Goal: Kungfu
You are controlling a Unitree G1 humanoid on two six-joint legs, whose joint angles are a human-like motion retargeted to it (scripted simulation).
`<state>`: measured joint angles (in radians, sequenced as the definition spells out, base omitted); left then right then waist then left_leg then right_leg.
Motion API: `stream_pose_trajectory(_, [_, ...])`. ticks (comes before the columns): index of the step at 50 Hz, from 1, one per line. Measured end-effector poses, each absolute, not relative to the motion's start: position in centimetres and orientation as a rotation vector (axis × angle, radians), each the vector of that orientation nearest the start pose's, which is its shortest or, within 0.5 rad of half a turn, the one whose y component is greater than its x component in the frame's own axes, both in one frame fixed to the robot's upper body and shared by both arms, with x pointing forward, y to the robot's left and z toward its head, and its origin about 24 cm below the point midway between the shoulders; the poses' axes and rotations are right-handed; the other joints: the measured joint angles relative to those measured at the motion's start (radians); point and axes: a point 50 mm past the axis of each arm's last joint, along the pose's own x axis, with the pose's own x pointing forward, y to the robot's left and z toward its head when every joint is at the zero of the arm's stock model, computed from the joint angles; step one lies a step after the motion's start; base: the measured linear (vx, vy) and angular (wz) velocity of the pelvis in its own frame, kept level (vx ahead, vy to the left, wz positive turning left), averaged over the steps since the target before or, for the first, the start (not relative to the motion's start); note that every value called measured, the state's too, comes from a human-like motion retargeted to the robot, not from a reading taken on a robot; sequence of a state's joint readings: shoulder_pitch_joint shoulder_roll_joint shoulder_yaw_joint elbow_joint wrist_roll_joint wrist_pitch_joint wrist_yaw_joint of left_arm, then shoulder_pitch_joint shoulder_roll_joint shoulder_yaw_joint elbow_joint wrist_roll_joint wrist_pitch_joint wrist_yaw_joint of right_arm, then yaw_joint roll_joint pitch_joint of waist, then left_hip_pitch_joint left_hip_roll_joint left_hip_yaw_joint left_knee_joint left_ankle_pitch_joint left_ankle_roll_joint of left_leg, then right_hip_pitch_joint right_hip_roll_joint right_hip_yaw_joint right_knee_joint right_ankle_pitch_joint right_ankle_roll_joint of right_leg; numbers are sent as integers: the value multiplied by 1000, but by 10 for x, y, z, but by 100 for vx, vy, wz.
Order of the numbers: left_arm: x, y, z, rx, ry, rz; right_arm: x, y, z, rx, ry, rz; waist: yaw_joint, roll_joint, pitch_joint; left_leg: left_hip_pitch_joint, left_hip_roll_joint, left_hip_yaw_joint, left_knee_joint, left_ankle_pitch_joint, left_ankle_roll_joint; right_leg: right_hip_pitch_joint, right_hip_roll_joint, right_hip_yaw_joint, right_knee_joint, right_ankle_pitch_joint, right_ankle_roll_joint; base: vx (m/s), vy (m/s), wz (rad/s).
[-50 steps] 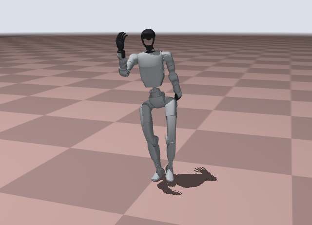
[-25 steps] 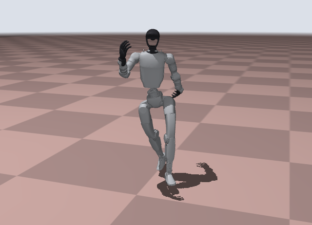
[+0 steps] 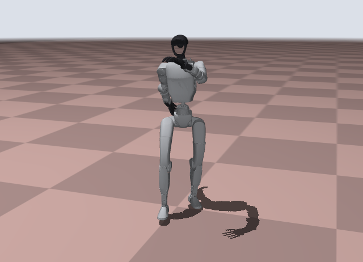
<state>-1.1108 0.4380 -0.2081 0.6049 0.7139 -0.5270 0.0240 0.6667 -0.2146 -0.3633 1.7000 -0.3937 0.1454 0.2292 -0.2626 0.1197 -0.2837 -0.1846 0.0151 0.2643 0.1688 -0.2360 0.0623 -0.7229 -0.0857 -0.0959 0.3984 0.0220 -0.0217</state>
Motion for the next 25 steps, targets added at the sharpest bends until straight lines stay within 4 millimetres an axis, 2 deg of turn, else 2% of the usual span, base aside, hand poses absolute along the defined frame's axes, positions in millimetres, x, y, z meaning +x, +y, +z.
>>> stream_pose_trajectory(2, [347, 113, 336, 1275, -1181, -140, -312, -196, -31, 261, 2532, -213, -85, 42, 30, 47, 16, 5, 6, -29, -22, -38, 15, 47, -115, 33, -59, 63, -30, -14])
stream_pose_trajectory(5, [310, 125, 391, 1352, -1397, -51, -335, -206, 1, 274, 2581, -416, -185, 96, 67, 99, 43, 3, 28, -68, -65, -75, 52, 124, -282, 49, -133, 72, -38, -13])
stream_pose_trajectory(7, [291, 128, 417, 1408, -1493, 20, -341, -209, 10, 328, 2545, -604, -229, 115, 82, 139, 50, 3, 41, -95, -95, -76, 59, 133, -341, 19, -126, 68, -35, 2])
stream_pose_trajectory(9, [276, 129, 436, 1453, -1562, 90, -341, -208, 8, 397, 2452, -786, -260, 109, 92, 187, 36, 0, 51, -116, -119, -67, 60, 147, -310, -25, -76, 72, -42, 11])
stream_pose_trajectory(10, [270, 130, 445, 1470, -1590, 123, -339, -207, 5, 431, 2394, -870, -275, 103, 96, 212, 24, -8, 57, -125, -130, -57, 59, 160, -273, -26, -47, 75, -47, 52])
stream_pose_trajectory(11, [266, 131, 452, 1487, -1605, 150, -337, -204, 1, 460, 2336, -942, -304, 100, 102, 238, 15, -26, 63, -131, -135, -44, 49, 132, -252, 34, -9, 70, -47, 77])
stream_pose_trajectory(13, [261, 132, 460, 1520, -1624, 205, -331, -199, -10, 515, 2234, -1073, -336, 118, 69, 242, -4, -59, 76, -124, -134, -88, 42, 148, -185, 148, 67, 65, -51, 87])
stream_pose_trajectory(14, [261, 128, 461, 1522, -1640, 221, -326, -192, -17, 553, 2189, -1126, -330, 141, 31, 206, -1, -79, 90, -111, -134, -151, 50, 163, -130, 160, 87, 65, -59, 81])
stream_pose_trajectory(15, [263, 121, 460, 1517, -1663, 230, -322, -183, -25, 597, 2146, -1174, -315, 166, -14, 158, 10, -101, 107, -94, -136, -225, 62, 173, -67, 150, 98, 51, -51, 117])
stream_pose_trajectory(18, [268, 113, 458, 1480, -1699, 260, -289, -183, -60, 628, 1920, -1124, -349, 181, -28, 152, 51, -84, 79, -5, -129, -249, -9, 51, 37, 54, 68, 30, -30, 159])
stream_pose_trajectory(21, [274, 115, 453, 1462, -1688, 255, -250, -204, -88, 645, 1732, -987, -370, 201, -19, 121, 110, -52, 69, 86, -141, -248, -74, -31, 98, -8, 57, 31, -16, 156])
stream_pose_trajectory(25, [281, 126, 454, 1490, -1636, 312, -201, -258, -106, 556, 1514, -823, -379, 211, 15, 86, 174, -15, 32, 164, -144, -224, -135, -105, 147, -72, 43, 38, -14, 176])
